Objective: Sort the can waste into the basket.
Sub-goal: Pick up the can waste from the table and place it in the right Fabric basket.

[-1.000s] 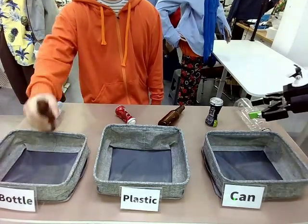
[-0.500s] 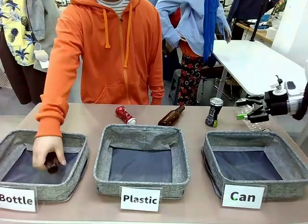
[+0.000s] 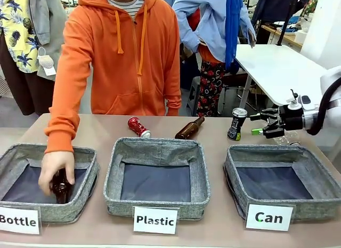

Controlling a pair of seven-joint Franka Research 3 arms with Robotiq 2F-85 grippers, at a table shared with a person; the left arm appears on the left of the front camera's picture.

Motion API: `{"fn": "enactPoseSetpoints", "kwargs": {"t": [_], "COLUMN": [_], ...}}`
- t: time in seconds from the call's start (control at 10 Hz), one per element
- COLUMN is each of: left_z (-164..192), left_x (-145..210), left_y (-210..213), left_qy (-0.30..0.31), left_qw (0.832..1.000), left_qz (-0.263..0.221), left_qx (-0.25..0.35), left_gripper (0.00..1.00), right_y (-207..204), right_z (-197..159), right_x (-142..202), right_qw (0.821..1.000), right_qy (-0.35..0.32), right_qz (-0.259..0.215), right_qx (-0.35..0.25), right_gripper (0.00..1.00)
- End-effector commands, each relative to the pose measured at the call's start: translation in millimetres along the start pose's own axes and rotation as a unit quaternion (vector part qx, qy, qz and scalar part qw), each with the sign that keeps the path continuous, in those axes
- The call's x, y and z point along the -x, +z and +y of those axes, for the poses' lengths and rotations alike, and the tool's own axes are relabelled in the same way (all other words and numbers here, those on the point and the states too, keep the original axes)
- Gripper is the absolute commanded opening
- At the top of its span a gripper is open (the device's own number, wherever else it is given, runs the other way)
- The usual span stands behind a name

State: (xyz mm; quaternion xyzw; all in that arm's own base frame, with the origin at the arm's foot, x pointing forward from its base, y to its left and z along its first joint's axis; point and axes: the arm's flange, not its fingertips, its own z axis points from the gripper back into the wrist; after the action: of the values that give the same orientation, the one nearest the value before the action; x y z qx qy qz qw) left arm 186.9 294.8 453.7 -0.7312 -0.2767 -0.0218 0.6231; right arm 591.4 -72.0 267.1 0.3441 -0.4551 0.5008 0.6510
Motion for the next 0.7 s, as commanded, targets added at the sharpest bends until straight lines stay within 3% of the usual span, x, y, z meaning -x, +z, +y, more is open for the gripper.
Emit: {"fn": "enactPoseSetpoints", "kwargs": {"t": [0.0, 0.4, 0.6], "left_z": [6.8, 39.5, 71.2], "left_x": [-6.9, 2.8, 26.9], "left_y": [-4.8, -96.3, -152.0], "left_qy": [0.012, 0.065, 0.100], "left_qw": [0.997, 0.971, 0.940], "left_qz": [0.065, 0.214, 0.298], "left_qx": [-0.034, -0.082, -0.134], "left_gripper": [1.00, 1.00, 1.00], "right_y": [-9.6, -31.0, -45.4], "right_z": [-6.7, -12.4, -15.0], "right_x": [-8.8, -11.3, -10.6], "right_qw": [1.000, 0.998, 0.999], "right_qy": [-0.012, -0.031, -0.036], "right_qz": [0.000, -0.021, -0.022], "right_qx": [0.012, 0.046, 0.034], "right_gripper": [1.00, 1.00, 1.00]}}
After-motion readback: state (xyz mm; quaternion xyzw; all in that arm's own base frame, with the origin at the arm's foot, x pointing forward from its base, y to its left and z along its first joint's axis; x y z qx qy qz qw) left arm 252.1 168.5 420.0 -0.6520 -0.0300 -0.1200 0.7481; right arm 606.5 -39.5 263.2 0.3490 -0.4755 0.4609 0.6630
